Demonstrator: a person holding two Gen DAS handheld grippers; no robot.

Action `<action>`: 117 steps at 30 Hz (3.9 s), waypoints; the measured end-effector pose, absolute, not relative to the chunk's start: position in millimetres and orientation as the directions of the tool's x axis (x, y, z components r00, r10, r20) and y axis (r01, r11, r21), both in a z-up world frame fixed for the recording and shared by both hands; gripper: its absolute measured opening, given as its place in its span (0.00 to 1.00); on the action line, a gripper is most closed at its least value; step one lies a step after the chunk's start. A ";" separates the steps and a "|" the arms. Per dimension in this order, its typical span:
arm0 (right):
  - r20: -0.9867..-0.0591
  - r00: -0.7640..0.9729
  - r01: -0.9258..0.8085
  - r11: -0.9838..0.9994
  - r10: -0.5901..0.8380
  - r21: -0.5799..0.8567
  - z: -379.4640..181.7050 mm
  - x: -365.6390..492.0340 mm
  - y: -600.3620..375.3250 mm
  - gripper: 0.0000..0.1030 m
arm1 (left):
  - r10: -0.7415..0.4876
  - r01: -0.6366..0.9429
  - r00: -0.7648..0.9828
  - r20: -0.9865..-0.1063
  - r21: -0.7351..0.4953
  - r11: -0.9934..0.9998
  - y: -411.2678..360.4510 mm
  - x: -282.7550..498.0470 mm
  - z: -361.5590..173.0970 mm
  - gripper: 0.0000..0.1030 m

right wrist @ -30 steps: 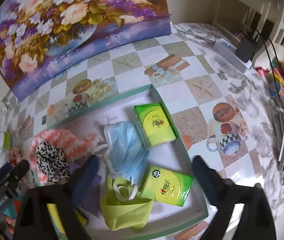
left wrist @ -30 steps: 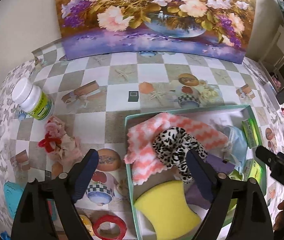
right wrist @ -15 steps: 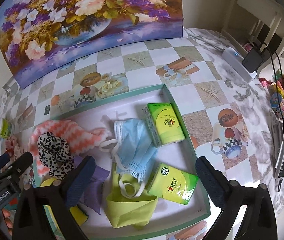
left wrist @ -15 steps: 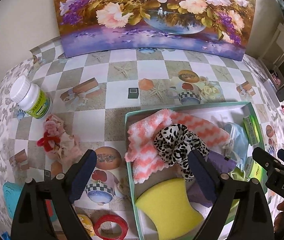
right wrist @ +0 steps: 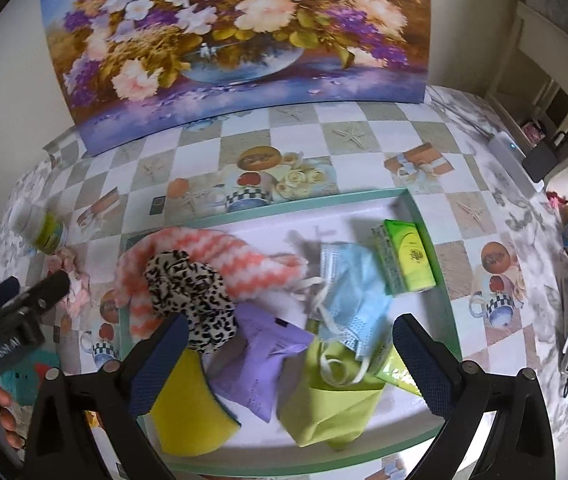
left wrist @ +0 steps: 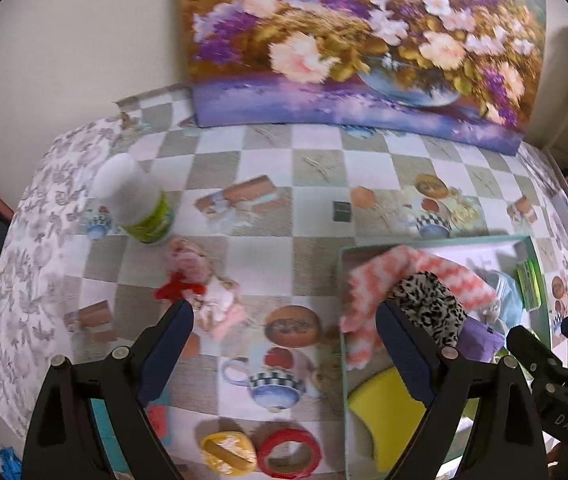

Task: Organize soft objects
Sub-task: 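Reach the left gripper to the red-bowed pink doll while the right reaches the floral scrunchie, then grasp the pink doll with the left gripper while the right grasps the floral scrunchie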

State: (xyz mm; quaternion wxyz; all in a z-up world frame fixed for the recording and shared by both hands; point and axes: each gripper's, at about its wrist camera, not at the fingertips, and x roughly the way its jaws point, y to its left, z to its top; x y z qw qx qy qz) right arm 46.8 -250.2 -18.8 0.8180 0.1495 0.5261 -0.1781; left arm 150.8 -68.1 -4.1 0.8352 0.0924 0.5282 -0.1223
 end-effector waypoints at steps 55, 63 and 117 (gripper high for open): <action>-0.889 0.422 -0.001 0.980 0.179 0.197 -50.9 150.7 -90.2 1.00 | -0.164 0.251 0.139 -0.977 -0.126 0.960 49.2 244.2 -32.4 0.90; -0.895 0.400 -0.019 0.978 0.198 0.208 -62.8 158.0 -86.3 0.99 | -0.124 0.262 -0.004 -0.992 -0.121 0.957 34.8 257.1 -73.4 0.86; -0.897 0.398 -0.140 0.979 0.194 0.149 -99.4 190.2 -36.5 0.33 | -0.270 0.105 0.082 -0.959 -0.261 0.960 153.8 262.9 -61.9 0.29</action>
